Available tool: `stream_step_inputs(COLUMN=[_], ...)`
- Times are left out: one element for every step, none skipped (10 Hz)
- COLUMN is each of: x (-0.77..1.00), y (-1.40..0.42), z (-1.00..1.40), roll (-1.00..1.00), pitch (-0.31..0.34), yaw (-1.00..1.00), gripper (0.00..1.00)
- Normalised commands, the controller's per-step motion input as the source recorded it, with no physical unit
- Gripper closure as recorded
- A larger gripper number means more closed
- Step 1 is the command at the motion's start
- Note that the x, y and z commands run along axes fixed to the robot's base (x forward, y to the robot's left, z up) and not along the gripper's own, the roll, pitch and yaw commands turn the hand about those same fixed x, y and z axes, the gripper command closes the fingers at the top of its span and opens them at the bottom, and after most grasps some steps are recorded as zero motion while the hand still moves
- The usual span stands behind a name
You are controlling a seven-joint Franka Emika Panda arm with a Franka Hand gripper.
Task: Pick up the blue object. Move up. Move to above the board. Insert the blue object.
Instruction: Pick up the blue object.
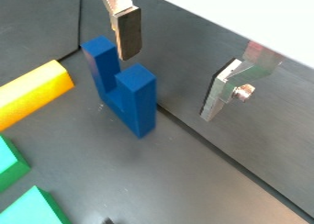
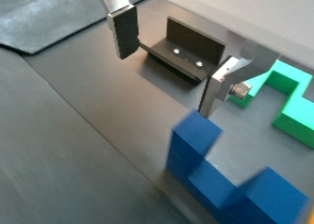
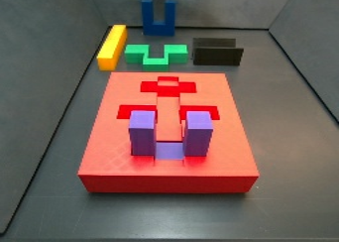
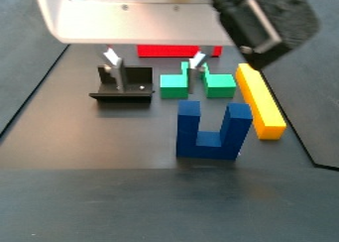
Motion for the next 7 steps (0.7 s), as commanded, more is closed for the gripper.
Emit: stream_step_inputs(x=[-0.31, -0.31, -0.24, -0.04, 0.00, 0.00, 0.00], y=[0.00, 0.00, 0.00, -0.05, -0.02, 0.00, 0.00], z=[-0.07, -0.07, -0.08, -0.04, -0.05, -0.05, -0.07], roll=[0.00, 0.03, 0.13, 0.25, 0.29, 0.32, 0.32], pitch=[0.000, -0.023, -0.027, 0.000, 0.033, 0.064, 0.056], yaw=[0.05, 0.04, 0.00, 0.00, 0.00, 0.00, 0.00], gripper=[0.00, 0.00, 0.00, 0.00, 0.00, 0.00, 0.00])
